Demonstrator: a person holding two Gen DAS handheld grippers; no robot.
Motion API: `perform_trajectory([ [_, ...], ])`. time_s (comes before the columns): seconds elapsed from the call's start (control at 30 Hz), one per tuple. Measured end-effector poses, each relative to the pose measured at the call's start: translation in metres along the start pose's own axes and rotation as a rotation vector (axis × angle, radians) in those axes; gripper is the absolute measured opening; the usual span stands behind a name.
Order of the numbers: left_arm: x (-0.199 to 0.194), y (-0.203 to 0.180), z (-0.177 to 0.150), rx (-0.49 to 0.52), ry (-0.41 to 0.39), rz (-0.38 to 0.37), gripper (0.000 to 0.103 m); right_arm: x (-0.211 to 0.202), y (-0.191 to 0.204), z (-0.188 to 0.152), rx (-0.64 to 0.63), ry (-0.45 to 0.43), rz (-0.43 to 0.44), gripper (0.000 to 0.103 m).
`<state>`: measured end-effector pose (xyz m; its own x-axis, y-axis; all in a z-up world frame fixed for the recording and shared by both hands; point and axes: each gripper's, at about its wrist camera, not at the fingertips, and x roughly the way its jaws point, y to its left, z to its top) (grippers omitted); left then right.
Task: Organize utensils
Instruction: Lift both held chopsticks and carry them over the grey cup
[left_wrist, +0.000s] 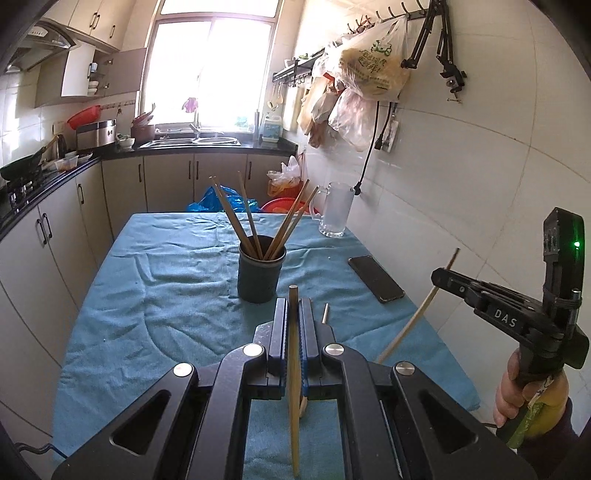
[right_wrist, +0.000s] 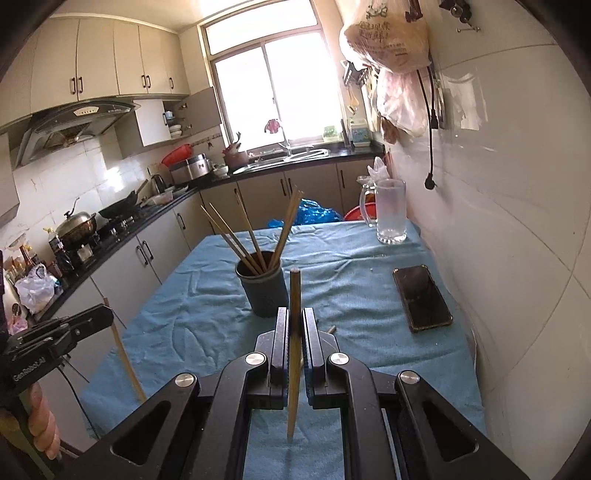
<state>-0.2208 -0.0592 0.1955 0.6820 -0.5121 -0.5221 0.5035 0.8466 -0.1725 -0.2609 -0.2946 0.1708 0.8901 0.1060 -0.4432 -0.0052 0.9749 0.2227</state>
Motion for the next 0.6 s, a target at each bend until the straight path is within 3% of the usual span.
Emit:
perform_trajectory([
  [0.6, 0.002, 0.012, 0.059, 0.02, -0.06, 0.018, 0.005, 0.016, 0.004, 0.033, -0.018, -0.015, 0.017, 0.007],
])
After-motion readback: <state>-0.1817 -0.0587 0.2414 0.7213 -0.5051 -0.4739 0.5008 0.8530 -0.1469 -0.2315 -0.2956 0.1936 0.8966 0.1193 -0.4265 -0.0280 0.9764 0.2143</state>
